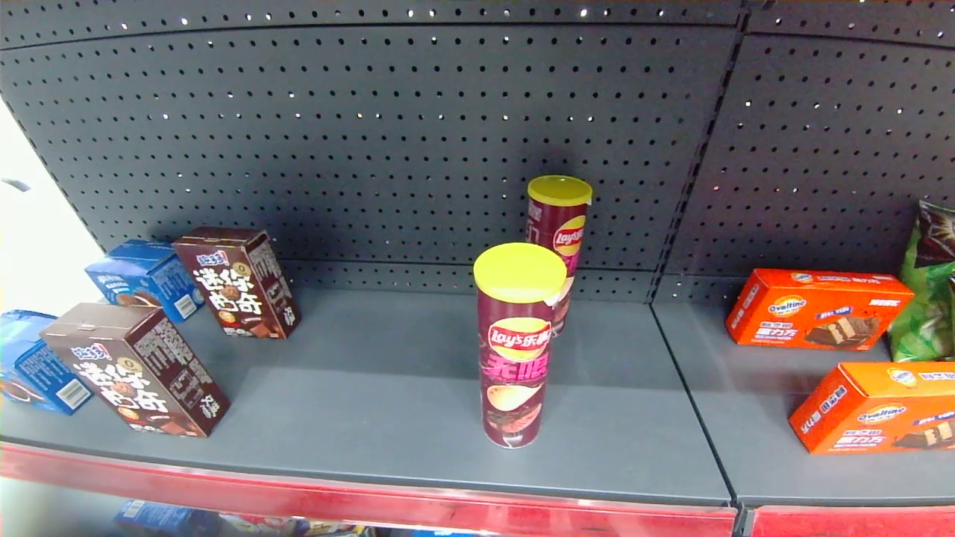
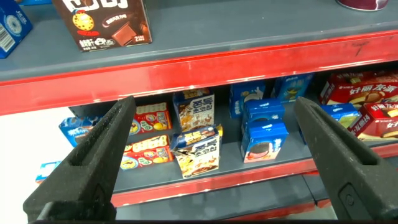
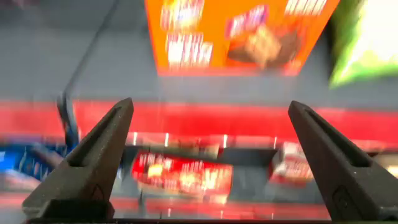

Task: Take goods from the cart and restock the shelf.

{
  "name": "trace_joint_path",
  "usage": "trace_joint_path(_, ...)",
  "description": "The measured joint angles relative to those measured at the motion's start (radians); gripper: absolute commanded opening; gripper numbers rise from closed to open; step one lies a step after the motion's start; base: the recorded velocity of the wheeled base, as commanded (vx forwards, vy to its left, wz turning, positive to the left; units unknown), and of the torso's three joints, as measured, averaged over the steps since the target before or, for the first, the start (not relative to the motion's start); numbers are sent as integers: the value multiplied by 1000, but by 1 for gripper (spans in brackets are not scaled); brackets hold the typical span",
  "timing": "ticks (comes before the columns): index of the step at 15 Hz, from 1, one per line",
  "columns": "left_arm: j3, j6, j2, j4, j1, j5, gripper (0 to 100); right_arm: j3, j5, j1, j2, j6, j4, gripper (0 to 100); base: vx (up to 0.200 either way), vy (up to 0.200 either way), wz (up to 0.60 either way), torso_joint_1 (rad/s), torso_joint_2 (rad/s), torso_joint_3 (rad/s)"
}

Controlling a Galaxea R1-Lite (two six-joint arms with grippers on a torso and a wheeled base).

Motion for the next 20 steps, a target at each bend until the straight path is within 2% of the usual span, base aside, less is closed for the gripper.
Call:
trace_joint_path(4, 0, 0, 0, 0, 0, 0, 100, 12, 67, -43, -148, 8, 143, 100, 0, 0, 0, 0, 0, 0)
trace_joint_path(10, 0, 0, 0, 0, 0, 0, 100, 14, 68, -30, -247, 11, 142, 100, 0, 0, 0, 0, 0, 0)
trace_joint_path(18, 0, 0, 0, 0, 1, 0, 100, 14, 68, -28, -260, 11, 142, 100, 0, 0, 0, 0, 0, 0)
trace_joint_path(20, 0, -7, 1, 0, 16, 4, 100, 14, 68, -28, -260, 11, 142, 100, 0, 0, 0, 0, 0, 0)
